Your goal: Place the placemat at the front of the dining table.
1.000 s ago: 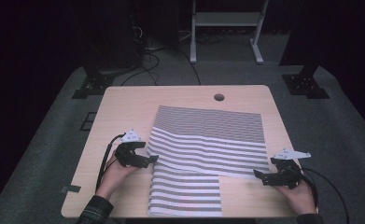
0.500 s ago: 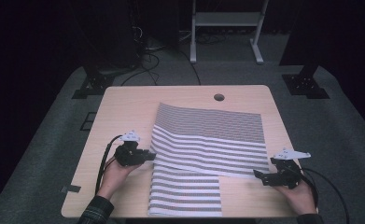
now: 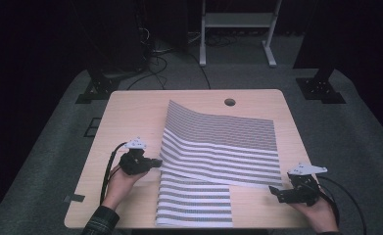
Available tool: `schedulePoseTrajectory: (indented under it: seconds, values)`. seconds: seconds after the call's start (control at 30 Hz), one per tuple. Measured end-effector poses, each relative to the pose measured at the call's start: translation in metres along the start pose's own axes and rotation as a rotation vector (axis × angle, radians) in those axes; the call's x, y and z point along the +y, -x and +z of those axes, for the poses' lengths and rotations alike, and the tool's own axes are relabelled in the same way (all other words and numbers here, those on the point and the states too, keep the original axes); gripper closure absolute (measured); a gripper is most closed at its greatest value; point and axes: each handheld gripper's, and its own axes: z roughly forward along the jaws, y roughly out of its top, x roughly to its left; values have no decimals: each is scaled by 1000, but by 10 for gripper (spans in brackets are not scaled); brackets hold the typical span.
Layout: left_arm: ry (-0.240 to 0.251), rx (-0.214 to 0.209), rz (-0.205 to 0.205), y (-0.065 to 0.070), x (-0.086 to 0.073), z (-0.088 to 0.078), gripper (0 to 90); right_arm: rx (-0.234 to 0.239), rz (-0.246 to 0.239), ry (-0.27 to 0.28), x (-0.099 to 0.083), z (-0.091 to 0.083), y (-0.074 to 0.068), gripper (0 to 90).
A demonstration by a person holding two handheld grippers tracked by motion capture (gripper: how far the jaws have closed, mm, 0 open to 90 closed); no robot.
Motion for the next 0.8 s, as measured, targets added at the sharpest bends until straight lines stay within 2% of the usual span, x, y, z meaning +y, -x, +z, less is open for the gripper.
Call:
schedulePoseTrajectory:
  seconds: [0.17,0.3,0.43,0.6,0.8]
  values:
    - [-1,5,5,1,-1,0,893,41,10,-15,0,8,-1,104]
    - [-6,4,6,1,-1,0,893,59,23,-21,1,15,-1,153]
    - [-9,9,14,2,-1,-1,893,17,-28,-34,2,18,-6,236]
    - [-7,10,10,2,-2,-3,893,15,-22,-17,0,16,-4,365]
    - [-9,12,12,2,-2,-3,894,20,-27,-7,1,14,-4,567]
